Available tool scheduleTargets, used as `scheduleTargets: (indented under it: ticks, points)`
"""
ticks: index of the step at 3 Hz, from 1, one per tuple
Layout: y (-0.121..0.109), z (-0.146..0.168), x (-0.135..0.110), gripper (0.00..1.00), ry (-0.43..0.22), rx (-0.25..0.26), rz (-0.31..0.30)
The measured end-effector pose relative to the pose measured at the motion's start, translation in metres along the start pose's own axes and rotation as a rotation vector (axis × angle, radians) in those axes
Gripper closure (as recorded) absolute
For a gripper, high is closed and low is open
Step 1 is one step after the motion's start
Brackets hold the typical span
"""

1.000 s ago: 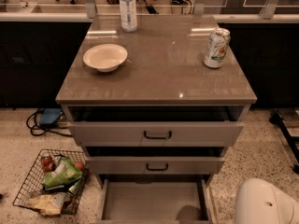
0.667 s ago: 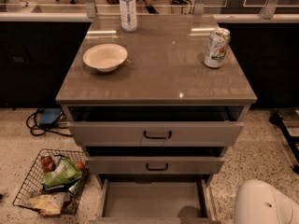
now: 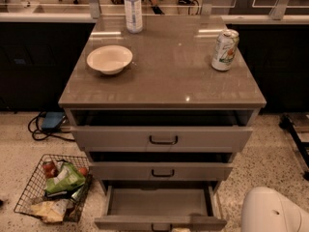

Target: Close bottom drawer

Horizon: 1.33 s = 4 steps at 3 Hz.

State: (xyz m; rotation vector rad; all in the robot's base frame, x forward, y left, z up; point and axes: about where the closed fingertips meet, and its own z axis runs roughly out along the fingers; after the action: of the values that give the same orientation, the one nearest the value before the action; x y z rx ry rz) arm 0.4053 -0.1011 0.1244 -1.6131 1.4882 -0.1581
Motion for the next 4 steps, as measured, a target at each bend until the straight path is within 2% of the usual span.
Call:
scheduleTargets:
  ticks: [1, 2, 3, 4]
  points:
    - [0.000, 0.000, 0.000, 1.00, 0.000, 0.000, 0.000]
    - [-0.029, 0.019, 0.009, 1.00, -0.005, 0.048, -0.051]
    - [-0.027, 0.017, 0.008, 1.00, -0.005, 0.049, -0.052]
    - [-0.054, 0.033, 0.013, 1.00, -0.010, 0.087, -0.105]
